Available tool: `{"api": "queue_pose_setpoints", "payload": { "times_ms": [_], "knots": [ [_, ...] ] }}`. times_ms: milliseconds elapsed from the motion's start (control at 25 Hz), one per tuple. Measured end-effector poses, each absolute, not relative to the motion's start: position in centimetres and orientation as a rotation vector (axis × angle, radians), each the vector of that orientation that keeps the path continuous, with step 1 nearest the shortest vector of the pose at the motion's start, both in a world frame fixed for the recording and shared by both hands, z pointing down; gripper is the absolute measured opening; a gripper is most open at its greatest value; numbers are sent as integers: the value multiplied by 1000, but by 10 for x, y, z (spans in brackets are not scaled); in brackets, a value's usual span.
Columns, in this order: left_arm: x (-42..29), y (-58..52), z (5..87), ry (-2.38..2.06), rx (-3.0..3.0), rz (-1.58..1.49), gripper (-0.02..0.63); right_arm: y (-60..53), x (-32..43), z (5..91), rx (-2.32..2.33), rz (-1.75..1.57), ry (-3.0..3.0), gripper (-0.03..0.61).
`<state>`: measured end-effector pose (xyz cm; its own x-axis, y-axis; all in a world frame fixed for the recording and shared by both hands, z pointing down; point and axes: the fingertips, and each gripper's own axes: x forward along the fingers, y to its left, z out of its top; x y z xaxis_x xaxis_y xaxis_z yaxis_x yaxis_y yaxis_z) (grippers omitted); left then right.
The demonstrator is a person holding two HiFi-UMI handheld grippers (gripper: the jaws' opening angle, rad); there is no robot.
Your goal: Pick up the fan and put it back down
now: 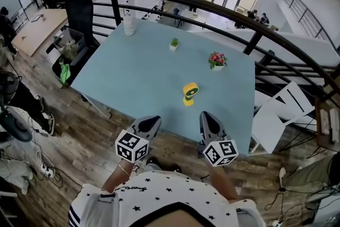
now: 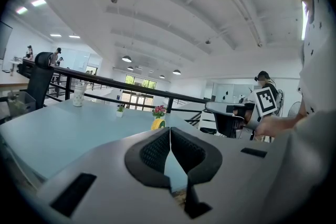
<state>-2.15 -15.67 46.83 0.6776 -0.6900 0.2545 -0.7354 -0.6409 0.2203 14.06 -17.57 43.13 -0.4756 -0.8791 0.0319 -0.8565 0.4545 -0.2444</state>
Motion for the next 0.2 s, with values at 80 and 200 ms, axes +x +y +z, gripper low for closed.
{"api": "queue_pose_setpoints", "payload": {
  "times_ms": [80, 200],
  "knots": [
    [-20, -156, 468, -1131, 2590, 210, 29, -175, 142, 432, -1553, -345, 2593, -2],
    [-17, -159, 468, -1133, 2596, 208, 29, -176, 145, 431, -1554, -338, 2586, -2]
  ]
}}
